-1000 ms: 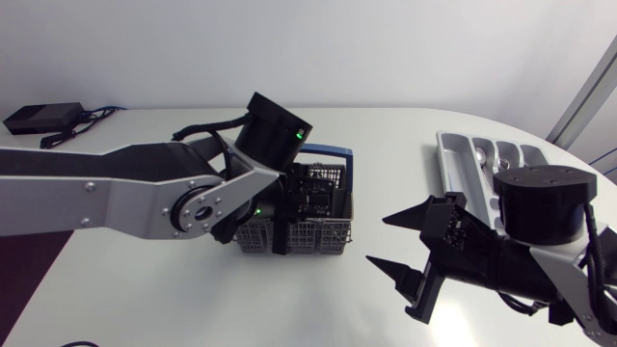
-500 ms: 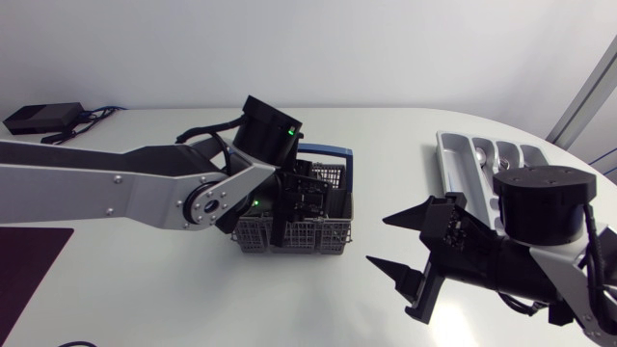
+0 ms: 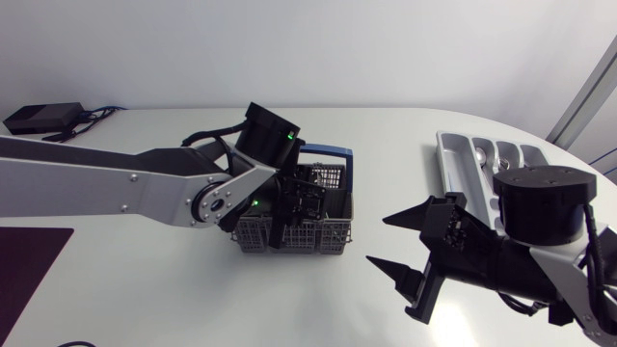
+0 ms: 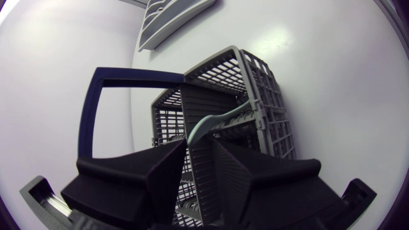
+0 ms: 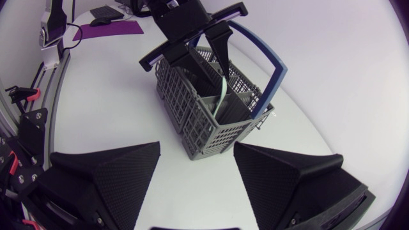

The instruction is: Sort the cutlery from the basket into the organizer compartments.

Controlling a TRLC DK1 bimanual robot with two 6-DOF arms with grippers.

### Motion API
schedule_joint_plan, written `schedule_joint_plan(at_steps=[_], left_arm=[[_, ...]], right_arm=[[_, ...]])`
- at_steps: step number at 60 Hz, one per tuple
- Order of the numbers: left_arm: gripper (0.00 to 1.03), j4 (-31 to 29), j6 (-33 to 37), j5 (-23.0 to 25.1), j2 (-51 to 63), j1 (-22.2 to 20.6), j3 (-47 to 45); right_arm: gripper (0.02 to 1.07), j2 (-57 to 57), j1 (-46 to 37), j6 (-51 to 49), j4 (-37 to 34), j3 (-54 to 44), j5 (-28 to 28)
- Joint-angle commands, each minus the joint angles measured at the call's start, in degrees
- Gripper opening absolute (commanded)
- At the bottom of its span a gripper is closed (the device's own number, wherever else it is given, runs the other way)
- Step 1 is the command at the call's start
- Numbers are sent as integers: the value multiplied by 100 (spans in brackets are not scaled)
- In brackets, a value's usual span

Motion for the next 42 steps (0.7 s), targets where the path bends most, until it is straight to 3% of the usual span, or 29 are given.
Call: schedule_joint_plan(at_steps=[1, 9, 42], left_arm=[[25, 88, 123, 107, 157, 36, 25], [18, 79, 88, 151, 192, 9, 52], [8, -483, -132, 458, 60, -114, 236]], right_arm=[[85, 28, 34, 101, 27, -154, 1], [85, 19, 34, 92, 27, -162, 1], [85, 19, 43, 75, 10, -145, 19]])
